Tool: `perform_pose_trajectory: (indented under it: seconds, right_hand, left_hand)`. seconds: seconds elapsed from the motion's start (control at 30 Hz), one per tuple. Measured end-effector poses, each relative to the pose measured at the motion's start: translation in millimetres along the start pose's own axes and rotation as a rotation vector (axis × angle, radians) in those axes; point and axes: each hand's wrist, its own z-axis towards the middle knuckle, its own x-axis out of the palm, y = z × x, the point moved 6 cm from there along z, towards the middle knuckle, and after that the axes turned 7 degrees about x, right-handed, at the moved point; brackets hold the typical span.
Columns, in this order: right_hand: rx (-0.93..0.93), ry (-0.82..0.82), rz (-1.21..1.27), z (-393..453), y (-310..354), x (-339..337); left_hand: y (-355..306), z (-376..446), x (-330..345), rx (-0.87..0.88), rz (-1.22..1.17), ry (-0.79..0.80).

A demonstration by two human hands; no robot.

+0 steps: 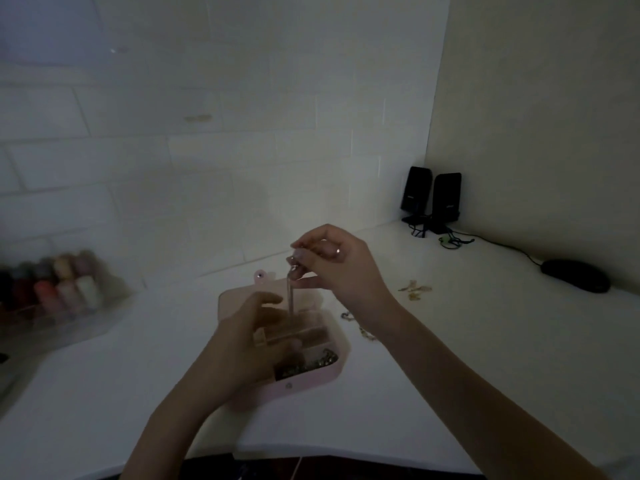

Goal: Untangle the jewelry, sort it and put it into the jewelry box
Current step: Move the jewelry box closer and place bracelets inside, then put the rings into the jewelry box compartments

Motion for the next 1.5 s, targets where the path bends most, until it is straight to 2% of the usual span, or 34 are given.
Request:
perform_pose_trajectory:
  seconds: [0.07,0.2,0.27,0.4,0.57,0.73,0.87,1.03,1.23,1.4,1.5]
  right_hand:
    - [-0.009,-0.004,0.000,0.6,0.2,1.8]
    - [0.002,-0.086,-0.093,-5.6,-9.5,-21.5]
    - [0.055,-0.131,-0.174,-13.2,-21.3,-39.2]
    - [0.137,-0.150,-0.351,-26.7,-42.5,-55.4]
    - [0.133,-0.046,-0.542,-31.5,-60.9,-41.7]
    - [0.198,-0.112,-0.709,-44.0,-75.2,-52.1]
    - [0.182,-0.060,-0.742,-46.5,-86.5,-50.9]
    - [0.135,-0.106,-0.920,-45.9,-90.9,-53.6]
    - [0.178,-0.108,-0.869,-46.5,-100.2,-54.5]
    - [0.233,-0.040,-0.754,-42.5,-102.2,-54.7]
    - [0.233,-0.144,-0.740,-26.8,-92.4,-74.4]
  left_hand:
    - [-3.1,-0.2,10.4,-0.029,-0.092,0.065]
    - [-1.6,-4.8,7.3,0.062,0.060,-0.118]
    - [3.1,-8.1,6.6,0.070,0.089,-0.141]
    - [10.7,-8.9,12.8,0.064,0.170,-0.096]
    - [11.2,-4.7,21.9,0.150,0.254,-0.028]
    - [26.5,-3.5,25.7,0.164,0.329,0.040]
    - [30.6,-2.8,27.4,0.193,0.359,0.039]
    - [36.2,-0.6,28.3,0.160,0.321,0.003]
    - [41.1,-3.3,29.2,0.102,0.191,-0.052]
    - [42.5,-4.5,27.0,0.066,0.200,-0.078]
    - [43.5,-3.5,27.1,0.069,0.215,-0.095]
